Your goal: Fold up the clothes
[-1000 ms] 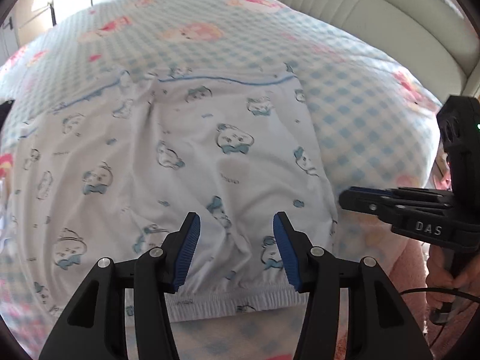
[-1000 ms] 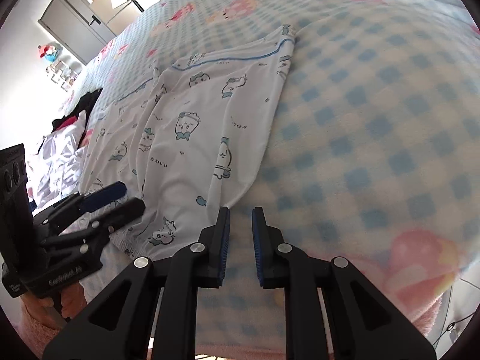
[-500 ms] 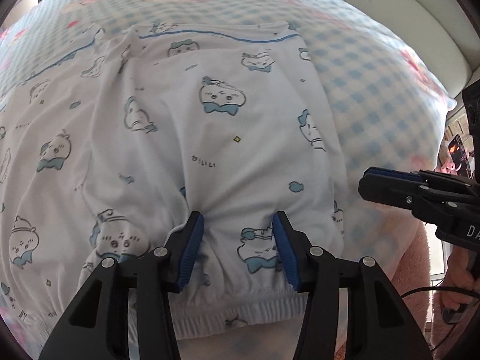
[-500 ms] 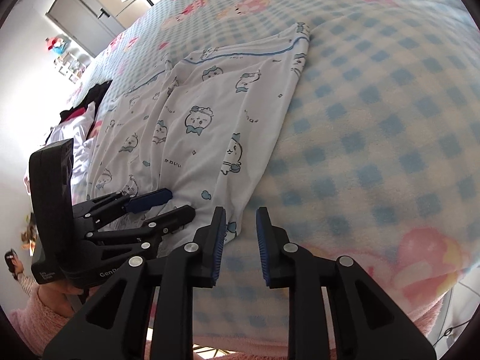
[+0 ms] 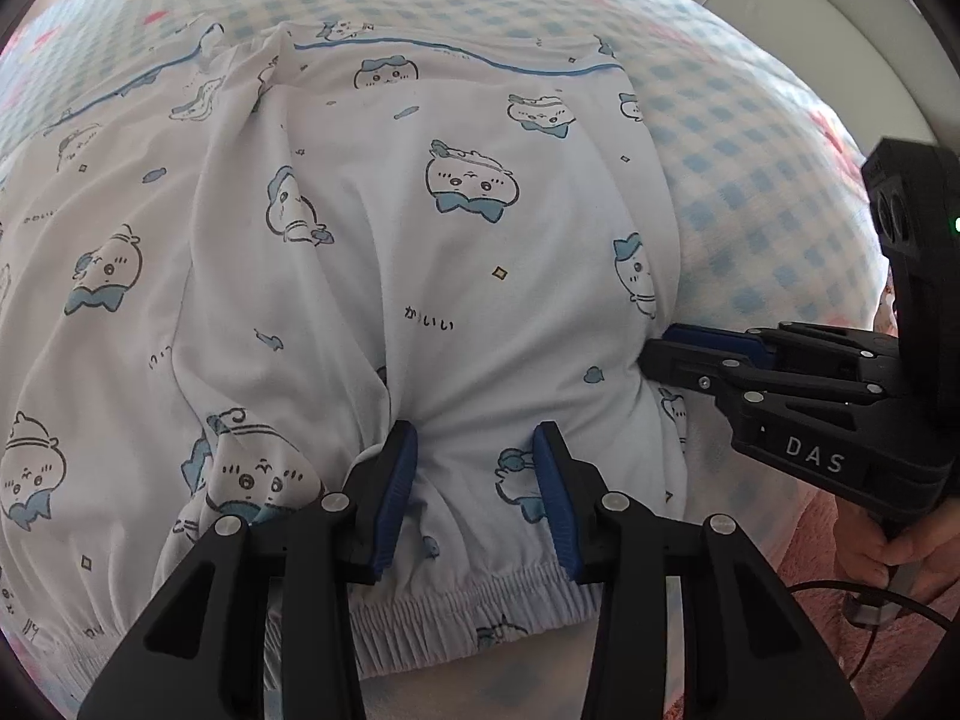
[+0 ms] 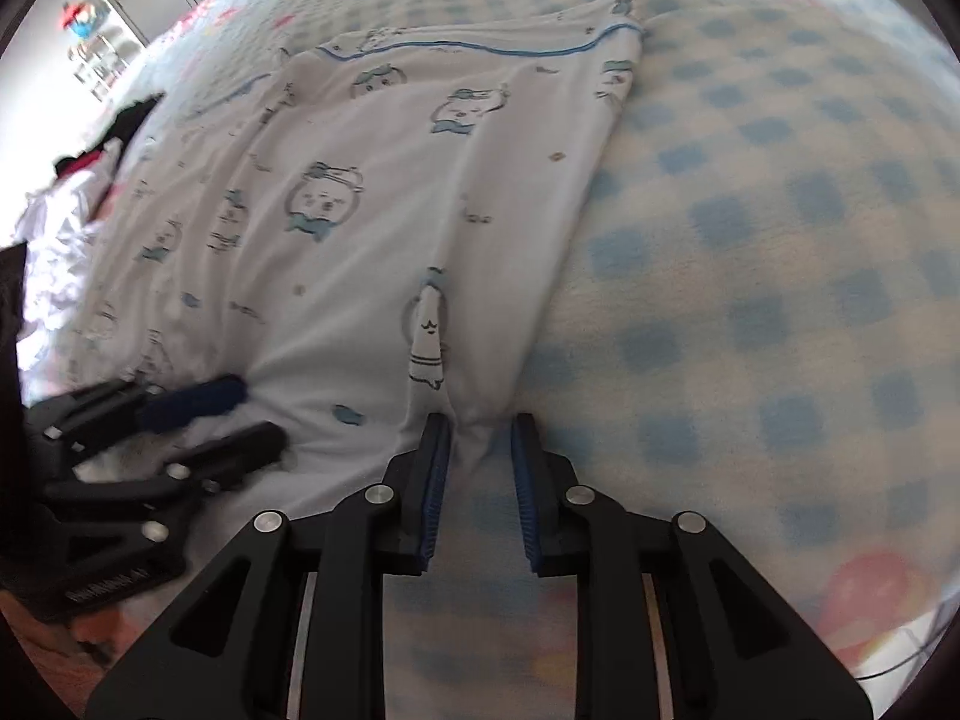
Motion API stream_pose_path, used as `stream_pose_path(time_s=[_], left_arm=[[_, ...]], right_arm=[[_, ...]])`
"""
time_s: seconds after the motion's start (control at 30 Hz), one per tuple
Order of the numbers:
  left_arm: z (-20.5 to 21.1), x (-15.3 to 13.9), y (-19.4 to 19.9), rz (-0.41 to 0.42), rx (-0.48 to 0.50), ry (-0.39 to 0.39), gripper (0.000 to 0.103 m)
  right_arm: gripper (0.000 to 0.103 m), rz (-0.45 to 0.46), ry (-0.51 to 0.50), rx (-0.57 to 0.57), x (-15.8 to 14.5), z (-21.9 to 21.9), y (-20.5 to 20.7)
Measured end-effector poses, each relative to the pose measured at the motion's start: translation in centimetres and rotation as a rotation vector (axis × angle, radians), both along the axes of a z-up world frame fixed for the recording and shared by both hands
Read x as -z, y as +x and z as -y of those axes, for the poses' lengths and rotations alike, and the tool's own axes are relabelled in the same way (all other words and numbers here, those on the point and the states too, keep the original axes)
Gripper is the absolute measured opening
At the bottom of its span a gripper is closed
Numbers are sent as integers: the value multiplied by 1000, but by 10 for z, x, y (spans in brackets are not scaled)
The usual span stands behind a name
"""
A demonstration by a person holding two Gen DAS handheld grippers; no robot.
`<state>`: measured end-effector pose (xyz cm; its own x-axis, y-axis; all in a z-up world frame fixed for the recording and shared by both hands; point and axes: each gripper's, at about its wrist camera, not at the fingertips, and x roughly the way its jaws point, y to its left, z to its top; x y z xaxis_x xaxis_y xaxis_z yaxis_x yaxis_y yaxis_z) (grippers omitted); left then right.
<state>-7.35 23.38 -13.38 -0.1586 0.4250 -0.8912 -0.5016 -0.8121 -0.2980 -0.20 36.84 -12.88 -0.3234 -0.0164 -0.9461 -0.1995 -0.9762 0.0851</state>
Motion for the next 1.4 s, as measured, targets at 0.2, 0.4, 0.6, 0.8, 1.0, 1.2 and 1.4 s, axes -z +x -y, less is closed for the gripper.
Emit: stream_pose_path(time_s=[0.2,0.4,0.6,0.8,1.0,1.2,1.4], left_arm=[[4,-11,-3,16,-17,63,43],[4,-29,-14,-19,-21,103,45],[5,-23,-35,-7,-35,97,46],[0,-17,-51,5,-40,79,50],[-4,-13,-51,10,-31,57,54],[-7,-12,-50,11,-31,47,57],[-3,-11,-49,22,-23,56,58]], right_arm=[[15,-62,-139,65,-13,-28,18],[27,-144,-307,112,-25,-45,3],[34,-142,-489,154,-3,-66,-29],[4,-152,-582,159,12,-63,-40],[0,-166,-257,63,-20,-33,-31],[0,-167,-238,-22,-29,-21,-27],[14,-155,-419,115,-5,-54,-37]])
